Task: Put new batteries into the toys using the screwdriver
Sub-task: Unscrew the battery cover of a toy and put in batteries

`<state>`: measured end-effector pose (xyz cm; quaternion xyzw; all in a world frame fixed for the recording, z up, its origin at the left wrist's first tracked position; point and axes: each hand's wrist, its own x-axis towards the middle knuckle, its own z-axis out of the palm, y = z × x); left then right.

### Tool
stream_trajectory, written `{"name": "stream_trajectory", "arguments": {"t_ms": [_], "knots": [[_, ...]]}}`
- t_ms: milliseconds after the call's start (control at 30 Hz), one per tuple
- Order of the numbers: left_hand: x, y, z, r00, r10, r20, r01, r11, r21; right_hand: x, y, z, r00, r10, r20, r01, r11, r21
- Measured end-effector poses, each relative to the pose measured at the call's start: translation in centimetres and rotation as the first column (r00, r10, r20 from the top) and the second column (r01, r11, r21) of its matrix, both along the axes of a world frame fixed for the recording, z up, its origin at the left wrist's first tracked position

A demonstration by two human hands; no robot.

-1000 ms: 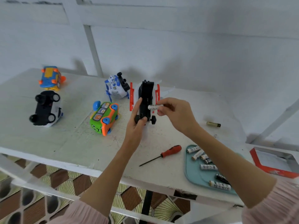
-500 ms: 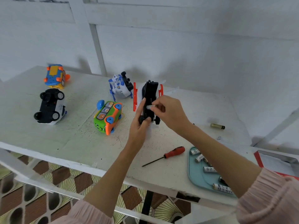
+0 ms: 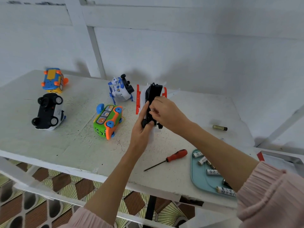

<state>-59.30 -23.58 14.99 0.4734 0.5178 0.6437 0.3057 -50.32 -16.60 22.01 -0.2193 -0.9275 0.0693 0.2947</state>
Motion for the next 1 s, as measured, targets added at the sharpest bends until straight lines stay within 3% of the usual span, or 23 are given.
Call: {"name": "stream_trajectory", "arguments": {"t_ms": [67, 233, 400, 567, 1000], "knots": [[0.0, 0.1, 0.0, 1.0, 0.003, -0.006, -0.003, 1.0, -0.005, 0.2, -0.1, -0.3, 0.998, 0.035, 0.053, -0.037, 0.999, 0.021], [0.0, 0.4, -0.1, 1.0, 0.01, 0.005, -0.01, 1.0, -0.008, 0.7, 1.0, -0.3, 0.998, 0.052, -0.023, -0.056, 0.971, -0.234], [0.2, 0.4, 0.0, 1.0, -0.009, 0.013, 0.009, 1.0, 0.007, 1.1, 0.7, -0.1, 0.998, -0.052, -0.029, 0.04, 0.946, -0.321], [-0.1, 0.5, -0.3, 1.0, -0.004, 0.02, 0.004, 1.0, 0.0, 1.2, 0.5, 0.3, 1.0, -0.009, 0.002, 0.009, 0.921, -0.389], [0.2, 0.5, -0.1, 1.0, -0.004, 0.02, 0.005, 1.0, -0.009, -0.3, 1.3, 1.1, 0.929, -0.167, 0.33, 0.232, 0.959, -0.166]]}}
